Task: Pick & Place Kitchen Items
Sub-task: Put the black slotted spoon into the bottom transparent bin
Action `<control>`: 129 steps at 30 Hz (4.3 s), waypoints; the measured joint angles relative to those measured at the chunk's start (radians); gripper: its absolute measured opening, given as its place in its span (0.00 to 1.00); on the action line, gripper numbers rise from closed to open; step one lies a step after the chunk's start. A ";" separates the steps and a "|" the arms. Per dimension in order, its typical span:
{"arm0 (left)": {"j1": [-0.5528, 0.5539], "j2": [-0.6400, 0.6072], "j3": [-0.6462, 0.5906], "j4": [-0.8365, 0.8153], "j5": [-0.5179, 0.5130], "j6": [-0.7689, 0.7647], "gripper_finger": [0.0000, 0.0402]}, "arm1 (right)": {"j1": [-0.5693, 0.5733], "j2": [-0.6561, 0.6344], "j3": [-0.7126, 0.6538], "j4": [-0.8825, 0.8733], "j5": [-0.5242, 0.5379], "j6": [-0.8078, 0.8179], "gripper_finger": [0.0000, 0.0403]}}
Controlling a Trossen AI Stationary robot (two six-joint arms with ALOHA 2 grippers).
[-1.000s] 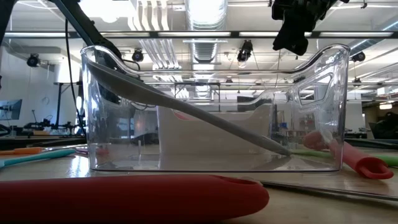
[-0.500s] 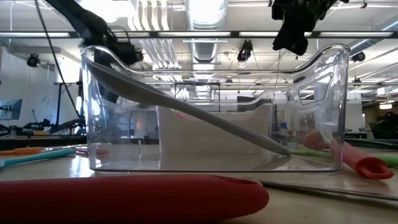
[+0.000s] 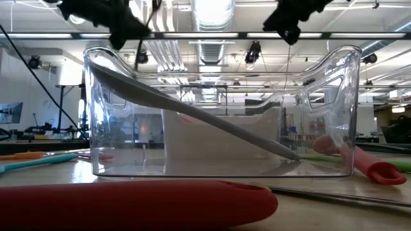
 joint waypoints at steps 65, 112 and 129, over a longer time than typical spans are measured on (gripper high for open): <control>-0.405 0.653 0.380 0.909 1.034 -0.127 0.20 | 0.206 0.575 0.324 0.635 -0.281 -0.015 0.23; -0.157 0.393 0.373 0.880 0.865 -0.603 0.68 | 0.457 0.390 0.015 0.355 0.071 -0.045 0.03; -0.148 0.287 0.373 0.499 0.733 -0.366 0.68 | 0.513 0.391 -0.189 0.632 0.176 -0.017 0.03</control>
